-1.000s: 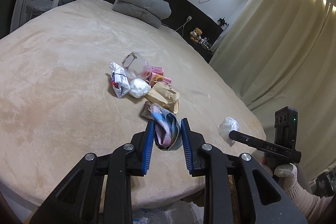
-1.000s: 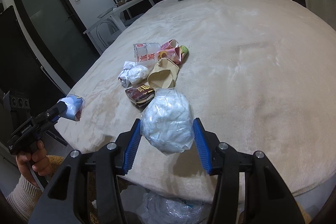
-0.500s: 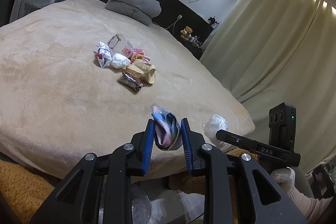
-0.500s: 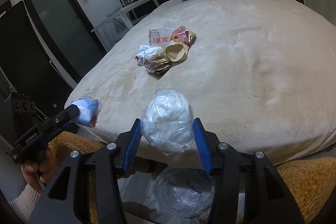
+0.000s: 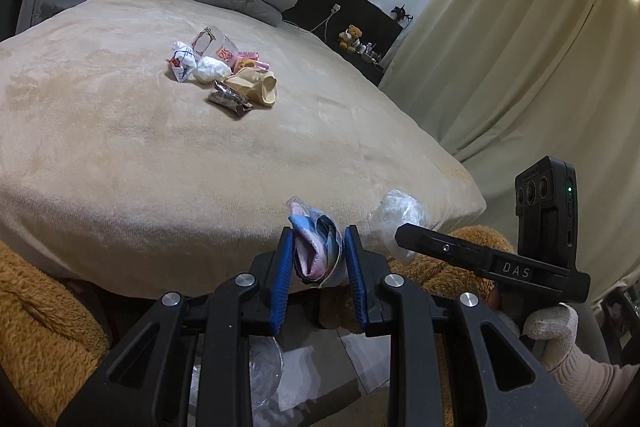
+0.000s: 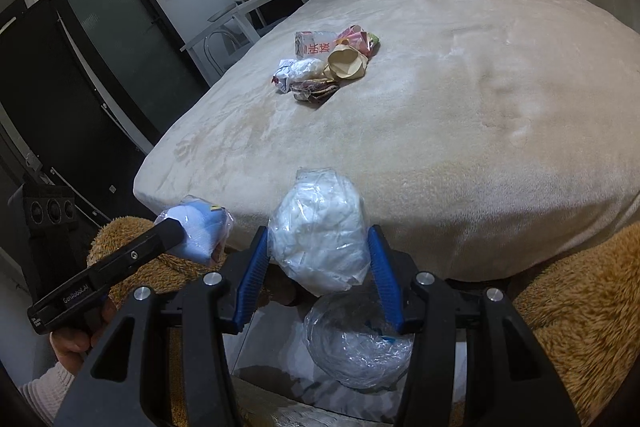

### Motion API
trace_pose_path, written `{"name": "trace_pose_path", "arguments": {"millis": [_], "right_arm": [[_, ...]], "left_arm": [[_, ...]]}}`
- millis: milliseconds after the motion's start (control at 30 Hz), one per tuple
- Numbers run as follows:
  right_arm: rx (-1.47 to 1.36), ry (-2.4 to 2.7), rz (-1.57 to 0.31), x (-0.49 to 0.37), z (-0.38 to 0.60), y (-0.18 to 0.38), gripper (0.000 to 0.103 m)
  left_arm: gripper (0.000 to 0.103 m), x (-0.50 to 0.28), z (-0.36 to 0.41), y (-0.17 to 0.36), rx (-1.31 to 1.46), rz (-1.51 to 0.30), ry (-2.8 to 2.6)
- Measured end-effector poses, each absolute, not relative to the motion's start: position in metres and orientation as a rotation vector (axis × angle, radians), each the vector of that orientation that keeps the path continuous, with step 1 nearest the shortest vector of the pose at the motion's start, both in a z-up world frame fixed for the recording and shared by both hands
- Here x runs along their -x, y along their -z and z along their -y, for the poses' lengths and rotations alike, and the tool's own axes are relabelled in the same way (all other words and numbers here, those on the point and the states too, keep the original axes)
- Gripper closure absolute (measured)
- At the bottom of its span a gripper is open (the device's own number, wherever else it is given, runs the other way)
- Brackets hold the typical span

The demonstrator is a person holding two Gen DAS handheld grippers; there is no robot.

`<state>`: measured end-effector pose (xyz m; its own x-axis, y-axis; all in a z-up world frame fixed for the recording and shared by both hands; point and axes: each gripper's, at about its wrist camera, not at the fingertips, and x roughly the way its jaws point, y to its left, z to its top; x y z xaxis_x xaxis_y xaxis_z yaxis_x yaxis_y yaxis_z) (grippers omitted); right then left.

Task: Collect trash
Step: 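Carry both held items down over the clear plastic-lined bin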

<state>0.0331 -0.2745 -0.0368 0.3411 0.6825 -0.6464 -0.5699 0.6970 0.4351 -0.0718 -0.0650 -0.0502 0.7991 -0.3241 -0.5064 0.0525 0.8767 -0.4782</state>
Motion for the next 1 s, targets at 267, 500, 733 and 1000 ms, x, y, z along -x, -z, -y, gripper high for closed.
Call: {"name": "trace_pose_path", "arguments": {"millis": [267, 500, 733, 1000], "right_arm": [[-0.117, -0.805, -1.003, -0.034, 0.264, 0.060, 0.053], [-0.081, -0.786, -1.102, -0.040, 0.254, 0.082, 0.053], [-0.057, -0.759, -1.190, -0.049, 0.245, 0.102, 0.053], [-0.066, -0.729, -1.307, -0.061, 0.240, 0.127, 0.053]], "left_arm": [[0.078, 0.060, 0.075, 0.074, 0.454, -0.718, 0.188], [0.078, 0.046, 0.078, 0.095, 0.458, -0.817, 0.169], [0.078, 0.037, 0.076, 0.116, 0.472, -0.903, 0.140], [0.078, 0.025, 0.075, 0.143, 0.493, -1.033, 0.129]]}}
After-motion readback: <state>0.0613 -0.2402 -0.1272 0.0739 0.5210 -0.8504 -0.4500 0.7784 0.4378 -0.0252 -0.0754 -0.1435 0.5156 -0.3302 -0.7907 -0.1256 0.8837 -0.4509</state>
